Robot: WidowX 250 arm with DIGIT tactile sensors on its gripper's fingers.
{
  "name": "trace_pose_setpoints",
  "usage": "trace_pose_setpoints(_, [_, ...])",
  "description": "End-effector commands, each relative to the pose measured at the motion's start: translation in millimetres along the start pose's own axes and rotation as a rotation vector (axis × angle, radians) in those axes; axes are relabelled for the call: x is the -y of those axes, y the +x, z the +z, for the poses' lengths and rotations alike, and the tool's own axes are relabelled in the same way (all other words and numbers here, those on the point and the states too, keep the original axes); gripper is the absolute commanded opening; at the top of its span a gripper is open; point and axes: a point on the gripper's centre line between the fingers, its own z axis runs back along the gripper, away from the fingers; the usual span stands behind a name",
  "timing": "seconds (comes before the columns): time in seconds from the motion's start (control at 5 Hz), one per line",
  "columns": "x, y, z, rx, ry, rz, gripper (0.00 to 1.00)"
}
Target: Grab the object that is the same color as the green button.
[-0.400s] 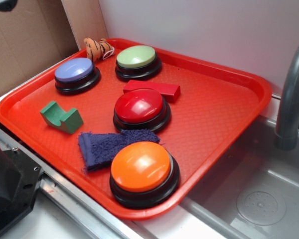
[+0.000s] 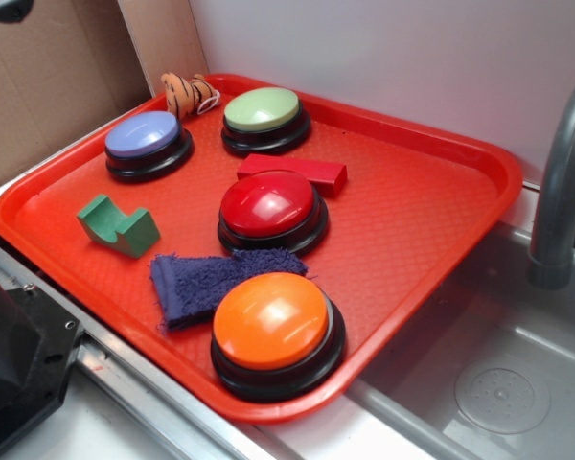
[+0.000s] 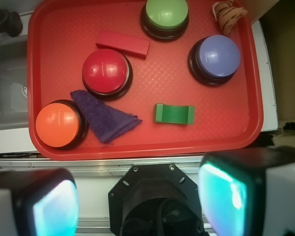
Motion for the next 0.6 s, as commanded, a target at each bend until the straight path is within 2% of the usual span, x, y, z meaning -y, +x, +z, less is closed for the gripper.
trace_pose_setpoints(0.0, [2.8,23.3,-66.8,0.065,0.133,0.104,1.0])
trace_pose_setpoints(0.2, [-2.1,31.2,-102.7,0.042,0.182,0.115,1.0])
trace_pose_setpoints(0.4, [-10.4,35.9,-132.2,0.054,0.212,0.141,1.0])
